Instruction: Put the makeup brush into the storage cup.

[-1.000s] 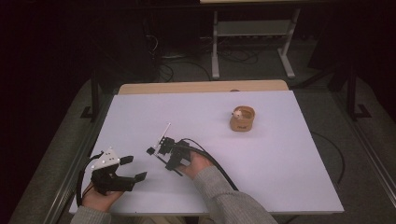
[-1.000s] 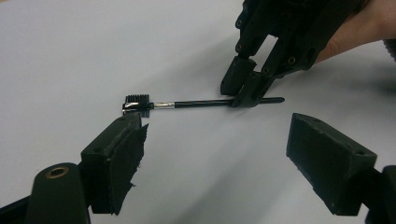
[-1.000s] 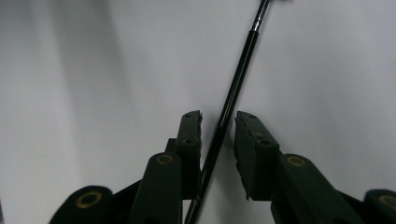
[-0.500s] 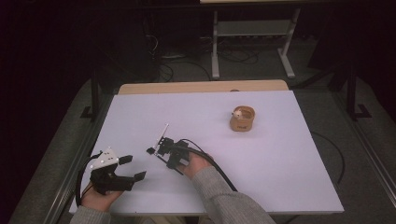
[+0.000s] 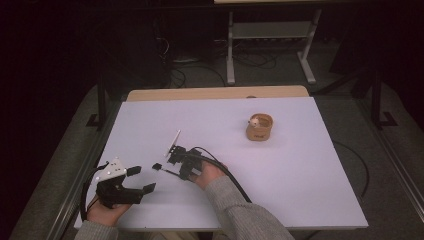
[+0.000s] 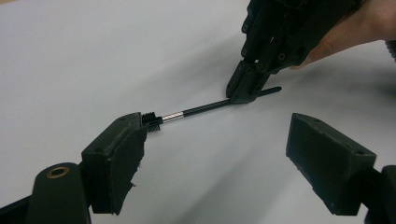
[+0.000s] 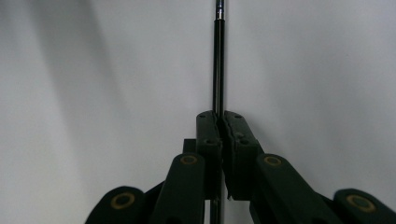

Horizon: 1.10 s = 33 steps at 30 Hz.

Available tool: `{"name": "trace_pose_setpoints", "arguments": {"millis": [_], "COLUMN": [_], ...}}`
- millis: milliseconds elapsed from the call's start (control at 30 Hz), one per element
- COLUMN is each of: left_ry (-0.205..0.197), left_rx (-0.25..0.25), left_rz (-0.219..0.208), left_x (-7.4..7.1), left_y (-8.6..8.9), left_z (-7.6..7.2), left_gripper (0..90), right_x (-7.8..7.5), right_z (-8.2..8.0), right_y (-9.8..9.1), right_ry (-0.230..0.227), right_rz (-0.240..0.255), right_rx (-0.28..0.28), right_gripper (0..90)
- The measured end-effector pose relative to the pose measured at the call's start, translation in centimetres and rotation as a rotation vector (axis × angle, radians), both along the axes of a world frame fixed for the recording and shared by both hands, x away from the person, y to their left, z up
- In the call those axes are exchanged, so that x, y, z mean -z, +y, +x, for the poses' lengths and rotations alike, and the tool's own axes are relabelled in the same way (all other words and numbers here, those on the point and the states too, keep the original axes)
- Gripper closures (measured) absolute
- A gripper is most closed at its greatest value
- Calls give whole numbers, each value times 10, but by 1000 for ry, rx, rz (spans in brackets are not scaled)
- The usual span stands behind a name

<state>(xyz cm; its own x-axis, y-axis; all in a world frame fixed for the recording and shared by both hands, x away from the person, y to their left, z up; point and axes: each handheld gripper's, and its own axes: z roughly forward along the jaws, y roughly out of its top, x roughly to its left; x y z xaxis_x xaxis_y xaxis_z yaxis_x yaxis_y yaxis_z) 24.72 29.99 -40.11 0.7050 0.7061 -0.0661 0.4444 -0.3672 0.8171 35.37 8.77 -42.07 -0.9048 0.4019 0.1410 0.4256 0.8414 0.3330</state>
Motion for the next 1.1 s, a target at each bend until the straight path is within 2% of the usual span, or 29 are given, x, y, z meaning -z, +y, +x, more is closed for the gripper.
{"name": "trace_pose_setpoints", "arguments": {"millis": [400, 567, 900, 1100], "left_ry": [7, 6, 5, 4], "left_rx": [2, 2, 11, 10], "left_rz": [8, 8, 15, 15], "left_x": [0, 0, 0, 0], "left_y": [0, 0, -2, -2], "left_z": [0, 0, 0, 0], "left_gripper": [189, 189, 192, 193], "right_x": [0, -3, -9, -6], "right_z": [2, 2, 3, 1], "right_y": [-2, -3, -12, -13], "right_ry": [17, -3, 3, -1], "right_rz": [15, 32, 57, 41], "right_rx": [-15, -18, -17, -25], "right_gripper": [850, 850, 852, 852]}}
